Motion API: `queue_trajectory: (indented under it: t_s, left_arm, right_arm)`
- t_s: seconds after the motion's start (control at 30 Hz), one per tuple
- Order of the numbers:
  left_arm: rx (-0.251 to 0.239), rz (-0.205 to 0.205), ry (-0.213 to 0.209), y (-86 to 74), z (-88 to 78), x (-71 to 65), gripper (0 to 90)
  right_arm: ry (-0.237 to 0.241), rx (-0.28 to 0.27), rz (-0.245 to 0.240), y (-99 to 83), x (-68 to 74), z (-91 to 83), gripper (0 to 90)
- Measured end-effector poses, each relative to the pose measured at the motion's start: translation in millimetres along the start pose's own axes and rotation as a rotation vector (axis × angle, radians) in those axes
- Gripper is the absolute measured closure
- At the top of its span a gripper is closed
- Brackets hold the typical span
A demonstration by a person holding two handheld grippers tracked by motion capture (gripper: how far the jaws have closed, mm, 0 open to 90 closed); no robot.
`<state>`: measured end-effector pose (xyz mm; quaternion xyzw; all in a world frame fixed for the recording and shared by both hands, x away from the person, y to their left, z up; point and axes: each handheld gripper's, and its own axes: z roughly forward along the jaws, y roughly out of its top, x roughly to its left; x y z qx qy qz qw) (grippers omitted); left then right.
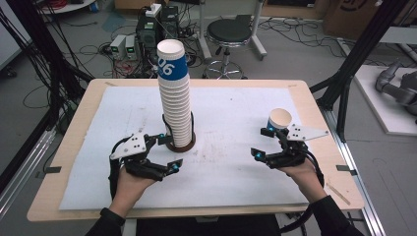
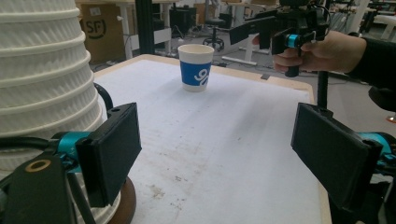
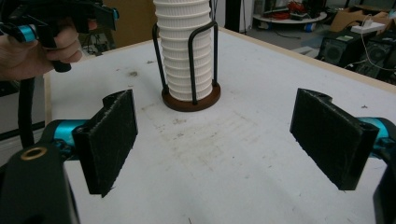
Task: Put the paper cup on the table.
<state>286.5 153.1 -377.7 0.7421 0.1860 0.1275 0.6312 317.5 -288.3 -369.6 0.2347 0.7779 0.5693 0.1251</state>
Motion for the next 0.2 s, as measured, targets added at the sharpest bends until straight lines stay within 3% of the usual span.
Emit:
queue_trajectory:
  t_s: [0.2]
  left_arm:
    - [-0.005,-0.005,0.013,-0.3,-1.0,0.4,15.8]
  right_arm:
    - [0.009,0.002,0.006,-0.5,-2.3,1.5,15.4]
